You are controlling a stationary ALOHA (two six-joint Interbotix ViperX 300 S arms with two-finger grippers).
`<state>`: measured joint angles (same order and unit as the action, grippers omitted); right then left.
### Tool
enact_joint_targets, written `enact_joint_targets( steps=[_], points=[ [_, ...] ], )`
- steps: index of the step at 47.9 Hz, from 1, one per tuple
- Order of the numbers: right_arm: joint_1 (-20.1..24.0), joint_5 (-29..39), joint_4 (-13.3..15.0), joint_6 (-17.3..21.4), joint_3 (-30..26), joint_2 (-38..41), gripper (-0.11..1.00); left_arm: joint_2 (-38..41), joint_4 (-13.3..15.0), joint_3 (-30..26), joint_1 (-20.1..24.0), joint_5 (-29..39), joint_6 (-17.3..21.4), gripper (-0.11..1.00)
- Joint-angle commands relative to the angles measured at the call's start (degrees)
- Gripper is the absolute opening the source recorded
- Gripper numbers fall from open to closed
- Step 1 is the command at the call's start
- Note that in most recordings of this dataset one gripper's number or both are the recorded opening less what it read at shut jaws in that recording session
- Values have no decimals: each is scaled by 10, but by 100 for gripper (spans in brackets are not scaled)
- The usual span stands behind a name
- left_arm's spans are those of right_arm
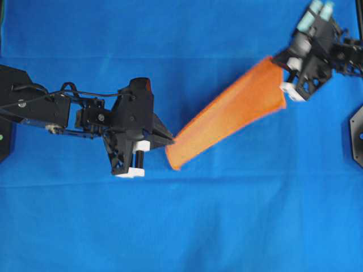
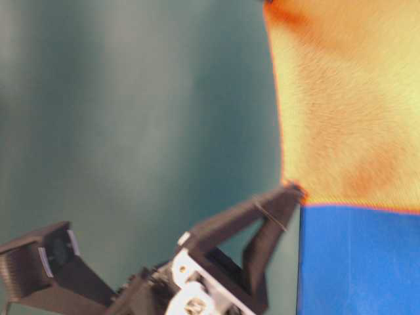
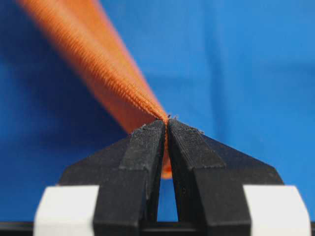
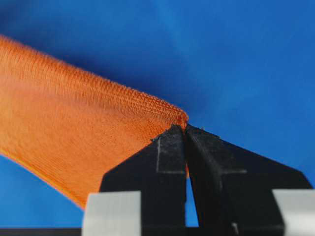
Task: Fold the orange towel.
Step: 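Lift the towel and swing the right gripper's end up toward the top, then lay the strip vertically, right gripper at top, left gripper at bottom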
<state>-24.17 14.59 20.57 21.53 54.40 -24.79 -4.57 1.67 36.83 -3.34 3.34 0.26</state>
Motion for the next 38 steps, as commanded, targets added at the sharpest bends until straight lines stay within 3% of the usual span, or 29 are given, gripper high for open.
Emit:
enact_joint_targets(
  steps=[1,14,25,38],
  points=[
    [-11,-12,18,-2,-46,25,3,-3,0,-19,-3,-20,5,2],
    [-23,-14,62,-3,-154,126,3,31,0,-71,-17,-31,52,2],
    [-24,-19,75,-4,-213,175,3,54,-1,-100,-24,-31,62,2],
    [-25,-20,76,-4,-219,181,3,59,-1,-105,-26,-31,61,2]
  ],
)
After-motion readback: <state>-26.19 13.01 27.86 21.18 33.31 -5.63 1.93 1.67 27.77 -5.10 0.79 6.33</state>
